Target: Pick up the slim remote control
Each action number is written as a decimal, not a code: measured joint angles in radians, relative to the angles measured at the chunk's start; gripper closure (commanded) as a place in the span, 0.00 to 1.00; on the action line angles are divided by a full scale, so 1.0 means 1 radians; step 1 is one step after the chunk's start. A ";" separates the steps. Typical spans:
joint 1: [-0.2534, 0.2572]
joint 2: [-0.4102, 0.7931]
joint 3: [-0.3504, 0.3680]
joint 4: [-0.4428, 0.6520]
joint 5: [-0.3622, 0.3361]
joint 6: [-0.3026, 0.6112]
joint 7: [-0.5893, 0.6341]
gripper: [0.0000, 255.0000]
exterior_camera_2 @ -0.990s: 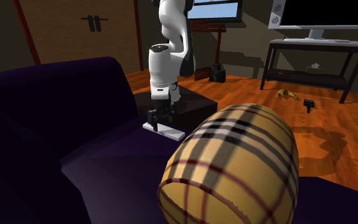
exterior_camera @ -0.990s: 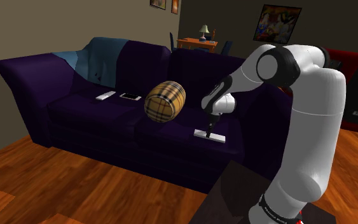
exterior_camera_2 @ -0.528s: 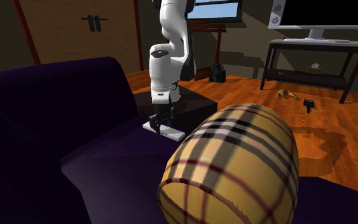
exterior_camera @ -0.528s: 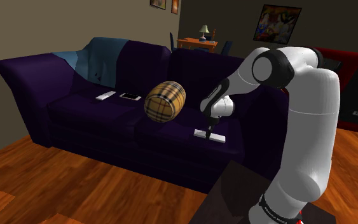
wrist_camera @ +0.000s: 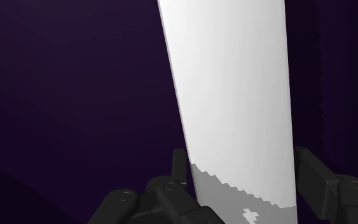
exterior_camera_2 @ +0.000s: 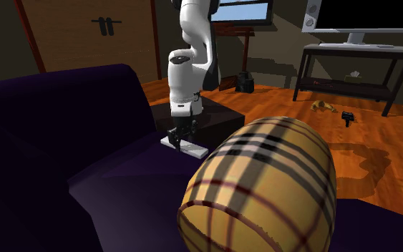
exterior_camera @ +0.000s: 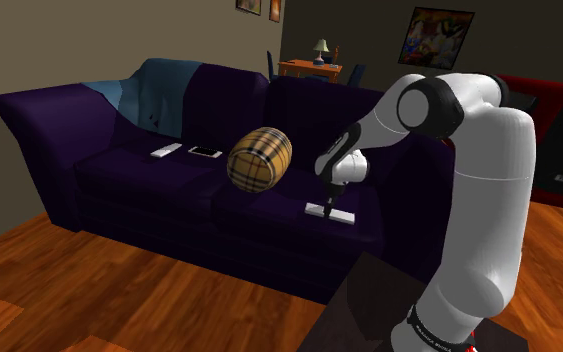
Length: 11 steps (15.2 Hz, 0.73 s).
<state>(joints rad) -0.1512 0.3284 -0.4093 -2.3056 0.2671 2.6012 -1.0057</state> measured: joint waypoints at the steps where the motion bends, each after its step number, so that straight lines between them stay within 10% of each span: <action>1: 0.003 -0.009 -0.005 0.000 -0.008 -0.009 0.006 1.00; 11: 0.040 -0.127 -0.055 0.001 -0.108 -0.115 0.077 1.00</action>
<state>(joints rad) -0.1115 0.2009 -0.4643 -2.3046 0.1595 2.4857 -0.9283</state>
